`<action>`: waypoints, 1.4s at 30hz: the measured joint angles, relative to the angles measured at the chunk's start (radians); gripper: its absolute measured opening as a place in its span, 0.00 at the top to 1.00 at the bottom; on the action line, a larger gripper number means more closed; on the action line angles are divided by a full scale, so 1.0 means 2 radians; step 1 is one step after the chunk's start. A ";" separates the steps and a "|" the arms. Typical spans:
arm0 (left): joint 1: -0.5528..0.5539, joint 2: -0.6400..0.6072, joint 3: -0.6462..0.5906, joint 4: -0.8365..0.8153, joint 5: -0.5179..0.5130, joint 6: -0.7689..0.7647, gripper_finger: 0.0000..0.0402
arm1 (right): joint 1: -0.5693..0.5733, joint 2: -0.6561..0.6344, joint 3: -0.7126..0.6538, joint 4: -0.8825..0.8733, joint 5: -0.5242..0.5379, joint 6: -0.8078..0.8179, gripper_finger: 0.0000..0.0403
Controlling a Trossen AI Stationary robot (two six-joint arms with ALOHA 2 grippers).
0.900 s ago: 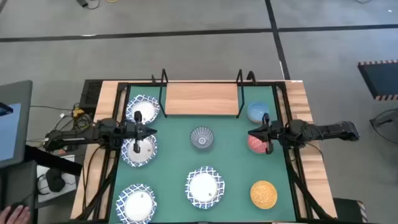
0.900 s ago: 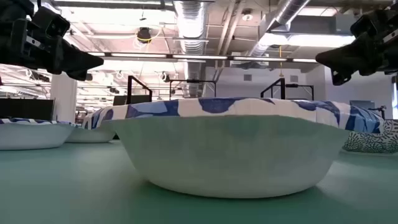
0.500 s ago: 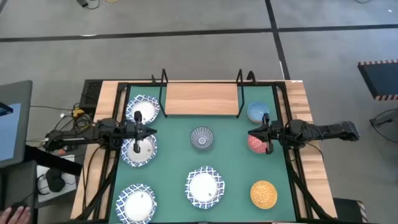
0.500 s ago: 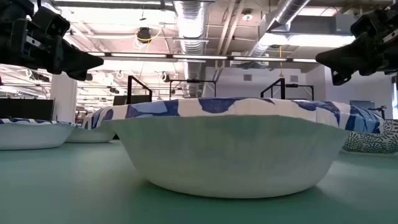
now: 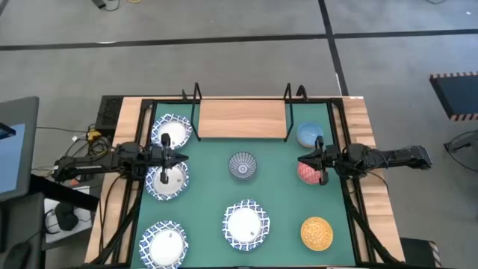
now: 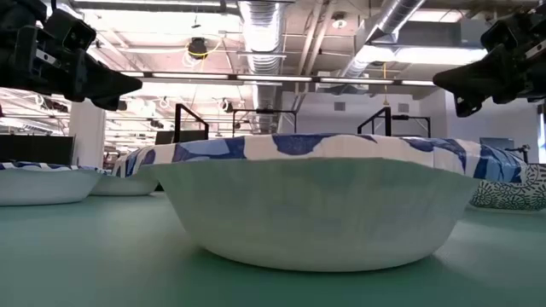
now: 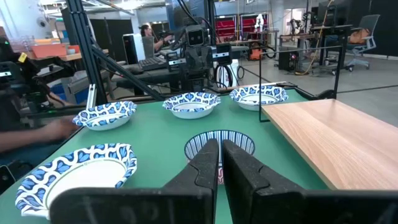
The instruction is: Place and stack bowls onto a shelf
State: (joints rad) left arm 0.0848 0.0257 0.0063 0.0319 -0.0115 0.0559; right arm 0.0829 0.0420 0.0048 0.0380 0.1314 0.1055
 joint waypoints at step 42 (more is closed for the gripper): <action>0.000 0.002 0.000 0.020 -0.041 -0.100 1.00 | 0.000 0.000 0.000 0.002 0.000 -0.123 0.88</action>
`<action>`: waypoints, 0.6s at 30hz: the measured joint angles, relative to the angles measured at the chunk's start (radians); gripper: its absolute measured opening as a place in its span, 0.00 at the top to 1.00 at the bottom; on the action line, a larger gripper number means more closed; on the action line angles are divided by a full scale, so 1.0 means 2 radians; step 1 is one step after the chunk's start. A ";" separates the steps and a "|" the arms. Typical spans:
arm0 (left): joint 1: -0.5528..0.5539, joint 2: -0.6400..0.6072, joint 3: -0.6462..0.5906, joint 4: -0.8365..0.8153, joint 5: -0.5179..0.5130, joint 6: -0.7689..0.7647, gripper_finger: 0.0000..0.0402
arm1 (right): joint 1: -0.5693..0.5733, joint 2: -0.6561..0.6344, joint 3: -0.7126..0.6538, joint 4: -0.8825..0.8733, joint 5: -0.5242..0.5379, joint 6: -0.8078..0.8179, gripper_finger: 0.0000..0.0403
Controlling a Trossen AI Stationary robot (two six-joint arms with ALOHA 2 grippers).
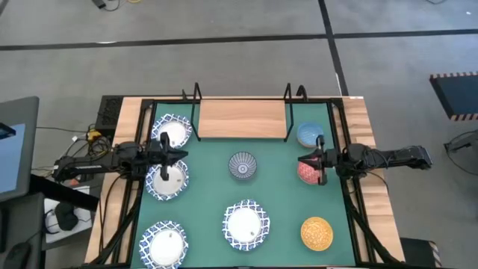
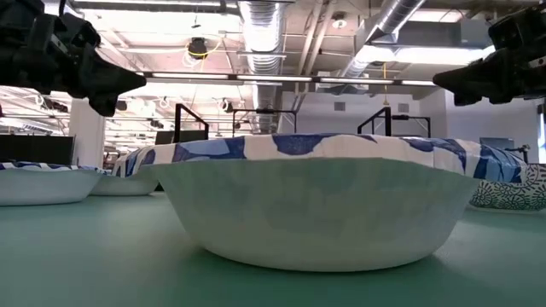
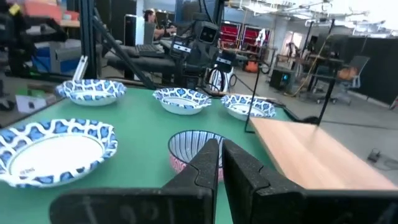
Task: Place and stack bowls onto a shelf
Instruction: Put the white bowl on the shelf
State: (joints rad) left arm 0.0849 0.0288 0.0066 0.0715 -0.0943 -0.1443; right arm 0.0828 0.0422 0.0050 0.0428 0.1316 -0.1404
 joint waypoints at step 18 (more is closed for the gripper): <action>0.028 0.069 0.071 -0.176 -0.207 -0.228 0.92 | -0.029 0.049 0.012 0.014 0.129 0.239 0.87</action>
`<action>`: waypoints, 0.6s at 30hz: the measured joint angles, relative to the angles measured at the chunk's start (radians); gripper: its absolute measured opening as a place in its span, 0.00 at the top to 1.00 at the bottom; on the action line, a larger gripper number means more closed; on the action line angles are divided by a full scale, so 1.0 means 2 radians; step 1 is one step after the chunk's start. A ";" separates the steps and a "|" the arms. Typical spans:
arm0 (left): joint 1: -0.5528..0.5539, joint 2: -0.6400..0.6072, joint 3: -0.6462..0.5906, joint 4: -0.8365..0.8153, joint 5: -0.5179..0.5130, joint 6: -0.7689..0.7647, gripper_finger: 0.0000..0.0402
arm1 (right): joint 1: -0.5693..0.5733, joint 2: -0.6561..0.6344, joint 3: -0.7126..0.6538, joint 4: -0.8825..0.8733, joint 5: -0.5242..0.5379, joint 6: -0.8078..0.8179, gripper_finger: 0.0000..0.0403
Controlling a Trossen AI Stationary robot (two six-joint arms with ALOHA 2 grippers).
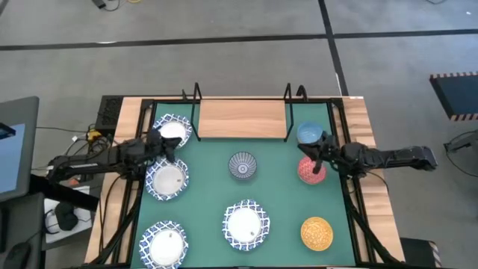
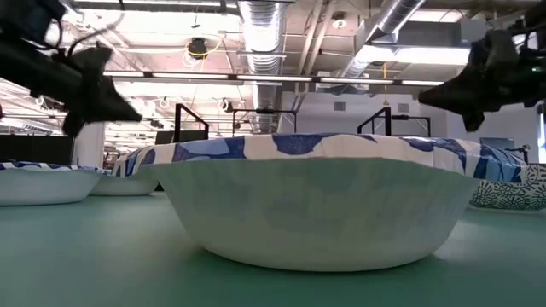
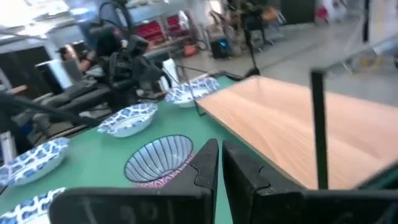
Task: Place and stack bowls onto a shelf
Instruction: Put the white bowl on the shelf
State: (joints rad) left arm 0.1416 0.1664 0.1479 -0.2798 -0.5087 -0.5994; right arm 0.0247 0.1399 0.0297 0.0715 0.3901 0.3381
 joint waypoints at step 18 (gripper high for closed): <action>0.317 0.404 0.244 -0.106 0.081 0.072 0.44 | -0.100 0.196 0.070 0.011 -0.024 0.094 0.55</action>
State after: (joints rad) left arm 0.7755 0.9742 0.6351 -0.4913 -0.3469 -0.4548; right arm -0.1752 0.5312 0.1699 0.0940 0.3431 0.5263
